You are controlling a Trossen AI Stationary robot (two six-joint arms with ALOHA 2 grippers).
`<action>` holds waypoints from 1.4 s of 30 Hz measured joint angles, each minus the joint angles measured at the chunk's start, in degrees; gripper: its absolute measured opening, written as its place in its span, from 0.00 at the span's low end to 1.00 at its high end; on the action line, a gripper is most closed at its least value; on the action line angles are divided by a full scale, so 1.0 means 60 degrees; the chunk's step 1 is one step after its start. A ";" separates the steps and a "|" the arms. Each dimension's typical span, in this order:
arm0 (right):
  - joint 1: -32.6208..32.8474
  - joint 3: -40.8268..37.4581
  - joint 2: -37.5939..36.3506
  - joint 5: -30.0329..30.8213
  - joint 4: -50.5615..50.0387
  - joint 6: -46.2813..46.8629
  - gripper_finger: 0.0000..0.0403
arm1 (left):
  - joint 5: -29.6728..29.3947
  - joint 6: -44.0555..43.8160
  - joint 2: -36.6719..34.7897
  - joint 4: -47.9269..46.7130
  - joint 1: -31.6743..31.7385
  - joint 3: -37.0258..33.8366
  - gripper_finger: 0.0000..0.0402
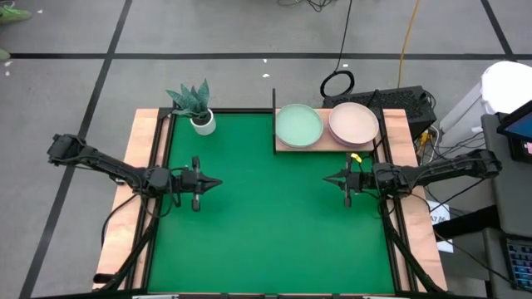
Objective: Place and stack plates onto a shelf
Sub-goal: Return to Home Position
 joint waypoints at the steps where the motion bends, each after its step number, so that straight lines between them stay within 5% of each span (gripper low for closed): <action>1: 0.0000 -0.0005 0.0000 0.0004 -0.0002 0.0029 0.00 | 0.0001 0.0000 -0.0055 -0.0071 0.0000 0.0000 0.01; 17: -0.0002 -0.0013 -0.1477 -0.0003 -0.1180 0.0106 0.00 | -0.0003 0.0397 -0.0797 -0.0516 0.0000 0.0000 0.01; 32: -0.0464 -0.0142 -0.4257 -0.1792 -0.2918 0.0231 0.00 | 0.0000 0.0328 -0.0844 -0.0618 0.0000 0.0000 0.01; 42: -0.1748 -0.0142 -0.4777 -0.2878 -0.3061 -0.0031 0.00 | -0.0002 0.0200 -0.0841 -0.0614 0.0000 0.0004 0.01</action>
